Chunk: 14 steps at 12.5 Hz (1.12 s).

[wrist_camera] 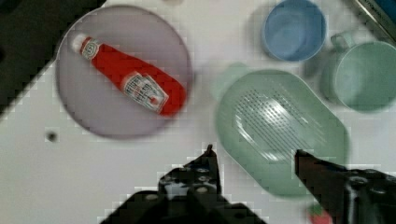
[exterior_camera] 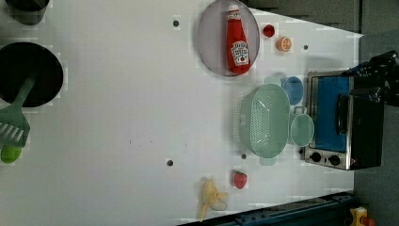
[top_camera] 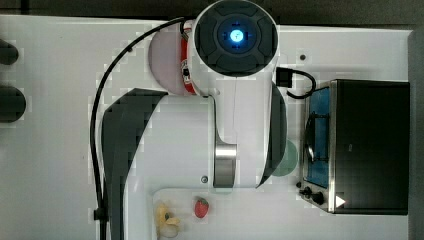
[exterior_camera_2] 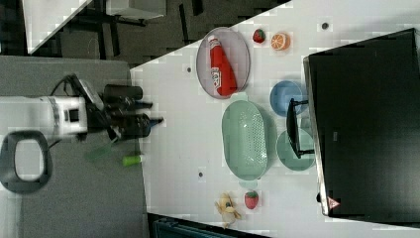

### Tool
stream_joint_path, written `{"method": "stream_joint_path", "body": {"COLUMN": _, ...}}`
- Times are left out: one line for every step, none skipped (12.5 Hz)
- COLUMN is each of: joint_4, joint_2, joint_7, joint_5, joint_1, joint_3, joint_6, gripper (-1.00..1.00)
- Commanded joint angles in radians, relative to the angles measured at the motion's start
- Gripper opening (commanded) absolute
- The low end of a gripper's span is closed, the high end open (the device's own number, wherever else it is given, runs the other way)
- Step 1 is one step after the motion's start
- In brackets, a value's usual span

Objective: Drag strainer right to left.

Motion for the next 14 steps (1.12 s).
{"method": "stream_joint_path", "body": {"joint_4": -0.311, "joint_2": -0.560, "joint_7": 0.011, "joint_5": -0.056, "joint_1": -0.003, "joint_3": -0.058, "joint_6": -0.196, "gripper": 0.60}}
{"method": "stream_joint_path", "body": {"joint_4": -0.311, "joint_2": -0.559, "joint_7": 0.011, "joint_5": -0.056, "joint_1": -0.003, "joint_3": -0.057, "joint_6": -0.191, "gripper": 0.82}}
{"method": "stream_joint_path", "body": {"joint_4": -0.311, "joint_2": -0.554, "joint_7": 0.012, "joint_5": -0.056, "joint_1": -0.003, "joint_3": -0.055, "joint_6": -0.175, "gripper": 1.00}}
{"method": "stream_joint_path", "body": {"joint_4": -0.314, "joint_2": -0.545, "joint_7": 0.012, "joint_5": -0.056, "joint_1": -0.003, "joint_3": -0.055, "joint_6": -0.173, "gripper": 1.00}}
{"method": "stream_joint_path", "body": {"joint_4": -0.320, "joint_2": -0.529, "joint_7": 0.012, "joint_5": -0.056, "joint_1": -0.002, "joint_3": -0.054, "joint_6": -0.163, "gripper": 1.00}}
{"method": "stream_joint_path", "body": {"joint_4": -0.330, "joint_2": -0.507, "joint_7": 0.012, "joint_5": -0.056, "joint_1": -0.002, "joint_3": -0.054, "joint_6": -0.141, "gripper": 1.00}}
{"method": "stream_joint_path", "body": {"joint_4": -0.341, "joint_2": -0.481, "joint_7": 0.013, "joint_5": -0.056, "joint_1": -0.002, "joint_3": -0.053, "joint_6": -0.116, "gripper": 1.00}}
{"method": "stream_joint_path", "body": {"joint_4": -0.352, "joint_2": -0.449, "joint_7": 0.021, "joint_5": -0.056, "joint_1": -0.002, "joint_3": -0.053, "joint_6": -0.080, "gripper": 1.00}}
{"method": "stream_joint_path", "body": {"joint_4": -0.362, "joint_2": -0.412, "joint_7": 0.027, "joint_5": -0.056, "joint_1": -0.002, "joint_3": -0.053, "joint_6": -0.046, "gripper": 1.00}}
{"method": "stream_joint_path", "body": {"joint_4": -0.373, "joint_2": -0.369, "joint_7": 0.042, "joint_5": -0.056, "joint_1": -0.001, "joint_3": -0.052, "joint_6": -0.010, "gripper": 1.00}}
{"method": "stream_joint_path", "body": {"joint_4": -0.382, "joint_2": -0.321, "joint_7": 0.070, "joint_5": -0.056, "joint_1": -0.001, "joint_3": -0.051, "joint_6": 0.027, "gripper": 1.00}}
{"method": "stream_joint_path", "body": {"joint_4": -0.388, "joint_2": -0.272, "joint_7": 0.111, "joint_5": -0.056, "joint_1": -0.001, "joint_3": -0.052, "joint_6": 0.065, "gripper": 1.00}}
{"method": "stream_joint_path", "body": {"joint_4": -0.395, "joint_2": -0.222, "joint_7": 0.156, "joint_5": -0.056, "joint_1": -0.001, "joint_3": -0.051, "joint_6": 0.100, "gripper": 1.00}}
{"method": "stream_joint_path", "body": {"joint_4": -0.403, "joint_2": -0.172, "joint_7": 0.212, "joint_5": -0.056, "joint_1": -0.001, "joint_3": -0.048, "joint_6": 0.136, "gripper": 1.00}}
